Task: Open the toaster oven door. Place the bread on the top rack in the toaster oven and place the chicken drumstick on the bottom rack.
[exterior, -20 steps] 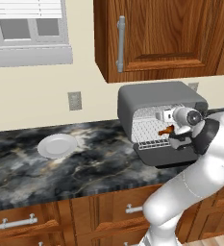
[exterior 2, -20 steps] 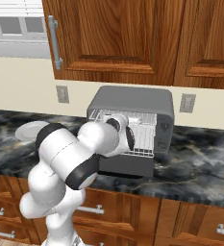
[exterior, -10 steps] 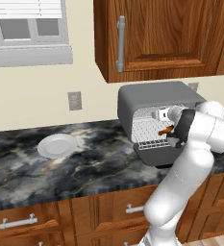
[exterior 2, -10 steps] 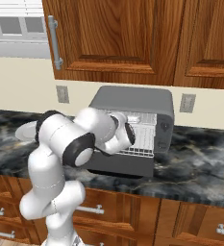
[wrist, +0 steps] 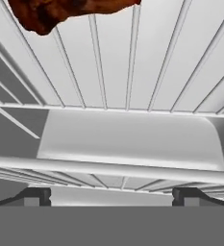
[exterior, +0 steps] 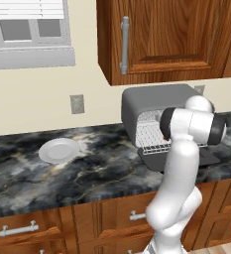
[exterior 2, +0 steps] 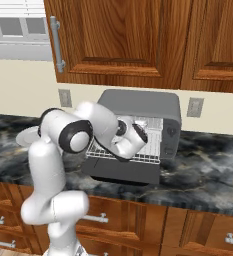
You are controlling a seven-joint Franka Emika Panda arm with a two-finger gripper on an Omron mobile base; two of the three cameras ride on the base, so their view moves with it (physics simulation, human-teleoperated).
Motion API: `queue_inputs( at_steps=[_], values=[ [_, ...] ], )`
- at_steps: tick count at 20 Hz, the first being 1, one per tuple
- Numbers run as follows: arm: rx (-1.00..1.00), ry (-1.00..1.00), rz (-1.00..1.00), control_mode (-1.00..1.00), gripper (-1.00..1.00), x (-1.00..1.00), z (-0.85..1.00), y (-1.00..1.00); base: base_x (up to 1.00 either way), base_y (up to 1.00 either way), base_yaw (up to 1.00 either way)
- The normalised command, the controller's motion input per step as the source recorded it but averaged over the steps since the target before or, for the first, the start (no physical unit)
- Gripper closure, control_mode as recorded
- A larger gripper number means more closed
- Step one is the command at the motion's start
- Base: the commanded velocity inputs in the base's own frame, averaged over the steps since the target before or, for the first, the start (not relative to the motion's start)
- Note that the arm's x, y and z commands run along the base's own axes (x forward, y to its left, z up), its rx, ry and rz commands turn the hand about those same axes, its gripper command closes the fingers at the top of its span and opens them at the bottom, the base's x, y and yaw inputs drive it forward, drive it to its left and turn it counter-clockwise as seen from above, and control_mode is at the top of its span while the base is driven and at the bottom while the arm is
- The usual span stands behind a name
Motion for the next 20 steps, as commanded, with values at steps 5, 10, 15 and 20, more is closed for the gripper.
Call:
queue_inputs(
  at_steps=[5, 10, 15, 20],
  values=[
    [0.00, 0.00, 0.00, -1.00, -1.00, 0.18, -0.17, 0.00, 0.00, 0.00, 0.00],
    [0.00, 0.00, 0.00, -1.00, -1.00, 0.02, -0.23, 0.00, 0.00, 0.00, 0.00],
    [0.00, 0.02, 0.00, -1.00, -1.00, 0.00, -0.37, 0.00, 0.00, 0.00, 0.00],
    [-0.01, 0.20, 0.00, -1.00, -1.00, -0.37, -0.49, 0.00, 0.00, 0.00, 0.00]
  ],
)
